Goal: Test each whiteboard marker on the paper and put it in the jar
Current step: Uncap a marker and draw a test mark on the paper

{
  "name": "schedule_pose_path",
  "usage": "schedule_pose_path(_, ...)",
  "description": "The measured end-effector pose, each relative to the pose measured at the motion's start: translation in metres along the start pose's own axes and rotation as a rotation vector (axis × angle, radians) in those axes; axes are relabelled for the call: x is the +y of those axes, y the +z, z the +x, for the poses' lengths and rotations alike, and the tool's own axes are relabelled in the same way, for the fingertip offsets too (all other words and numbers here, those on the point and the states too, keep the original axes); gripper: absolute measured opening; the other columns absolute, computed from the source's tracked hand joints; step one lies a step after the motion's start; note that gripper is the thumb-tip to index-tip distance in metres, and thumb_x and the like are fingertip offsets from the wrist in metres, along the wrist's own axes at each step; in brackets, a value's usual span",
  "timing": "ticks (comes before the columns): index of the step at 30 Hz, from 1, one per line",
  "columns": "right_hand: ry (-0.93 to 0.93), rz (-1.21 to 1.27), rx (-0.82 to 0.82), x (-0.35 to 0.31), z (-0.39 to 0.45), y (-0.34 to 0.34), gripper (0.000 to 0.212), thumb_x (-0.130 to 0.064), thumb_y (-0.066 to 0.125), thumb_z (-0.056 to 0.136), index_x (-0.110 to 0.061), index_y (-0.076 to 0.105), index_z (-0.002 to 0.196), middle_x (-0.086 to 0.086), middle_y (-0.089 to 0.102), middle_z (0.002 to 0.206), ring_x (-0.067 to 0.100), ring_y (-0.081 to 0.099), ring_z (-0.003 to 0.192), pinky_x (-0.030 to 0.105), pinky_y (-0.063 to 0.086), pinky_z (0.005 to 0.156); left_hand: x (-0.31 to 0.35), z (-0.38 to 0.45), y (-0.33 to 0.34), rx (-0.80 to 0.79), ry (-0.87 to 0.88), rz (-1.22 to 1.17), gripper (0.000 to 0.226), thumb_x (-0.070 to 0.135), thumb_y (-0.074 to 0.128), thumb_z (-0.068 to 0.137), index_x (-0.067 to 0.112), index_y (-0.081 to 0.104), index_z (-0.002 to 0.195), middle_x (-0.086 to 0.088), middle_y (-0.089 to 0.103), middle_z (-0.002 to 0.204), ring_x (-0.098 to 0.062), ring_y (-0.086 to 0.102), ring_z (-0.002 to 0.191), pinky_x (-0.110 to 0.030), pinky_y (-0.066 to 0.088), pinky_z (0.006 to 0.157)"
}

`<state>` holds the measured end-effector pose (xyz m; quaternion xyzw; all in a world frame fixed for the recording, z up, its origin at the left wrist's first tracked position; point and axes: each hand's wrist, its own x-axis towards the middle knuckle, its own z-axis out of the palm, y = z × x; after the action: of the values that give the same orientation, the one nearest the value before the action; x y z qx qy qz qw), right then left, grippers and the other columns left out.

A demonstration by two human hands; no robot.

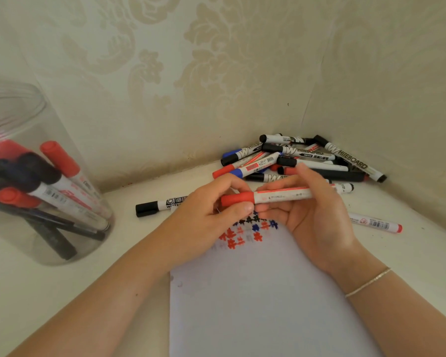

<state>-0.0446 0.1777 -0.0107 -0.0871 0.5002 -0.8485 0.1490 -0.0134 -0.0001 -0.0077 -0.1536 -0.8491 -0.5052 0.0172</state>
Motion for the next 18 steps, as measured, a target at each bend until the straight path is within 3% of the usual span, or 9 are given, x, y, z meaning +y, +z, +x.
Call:
schedule_pose_path(3,-0.052,-0.074,0.024,0.002,0.002,0.003,0.021,-0.023,0.059,0.079,-0.003,0.055,0.083,0.013,0.062,0.064,0.021,0.058,0.046,0.028,0.050,0.046,0.007,0.001,0.004,0.014,-0.023,-0.060,0.016,0.038,0.056,0.091,0.033,0.066,0.102,0.001,0.065,0.082,-0.022,0.056,0.073,-0.028,0.044,0.065)
schedule_pose_path(6,-0.126,-0.065,0.151,0.000,0.002,0.004,0.022,-0.024,0.066,0.076,-0.009,0.051,0.080,0.005,0.055,0.056,0.014,0.047,0.036,0.022,0.040,0.037,0.010,0.004,0.004,0.079,-0.078,-0.085,0.014,0.032,0.055,0.092,0.030,0.068,0.096,0.020,0.057,0.058,0.002,0.048,0.051,-0.008,0.035,0.051)
schedule_pose_path(8,-0.151,0.009,0.259,-0.001,0.003,0.001,0.020,-0.026,0.064,0.082,-0.008,0.056,0.083,0.003,0.055,0.053,0.013,0.043,0.034,0.020,0.036,0.034,0.010,0.005,0.002,0.133,-0.146,-0.110,0.014,0.031,0.055,0.092,0.028,0.068,0.089,0.024,0.051,0.049,0.007,0.047,0.046,-0.004,0.034,0.047)
schedule_pose_path(10,-0.159,-0.090,0.297,0.001,0.003,0.002,0.018,-0.022,0.058,0.091,-0.011,0.056,0.077,0.006,0.055,0.051,0.015,0.040,0.030,0.019,0.031,0.033,0.009,0.004,0.001,0.201,-0.179,-0.067,0.016,0.034,0.057,0.088,0.027,0.069,0.081,0.018,0.051,0.051,0.004,0.046,0.048,-0.004,0.034,0.049)
schedule_pose_path(13,-0.160,-0.492,0.292,0.009,0.002,0.010,0.028,-0.021,0.050,0.097,-0.014,0.049,0.069,0.011,0.049,0.051,0.010,0.036,0.030,0.017,0.025,0.032,0.007,0.002,0.004,0.292,-0.209,0.008,0.028,0.040,0.057,0.087,0.021,0.064,0.067,0.013,0.043,0.046,-0.001,0.040,0.045,-0.007,0.032,0.047)
schedule_pose_path(18,-0.190,-0.550,0.231,0.011,0.001,0.015,0.035,-0.020,0.048,0.098,-0.014,0.043,0.064,-0.011,0.029,0.040,0.004,0.024,0.033,0.016,0.021,0.034,0.002,0.002,0.015,0.428,-0.224,0.051,0.049,0.050,0.058,0.085,0.008,0.062,0.060,-0.003,0.046,0.049,-0.006,0.039,0.047,-0.016,0.032,0.049)
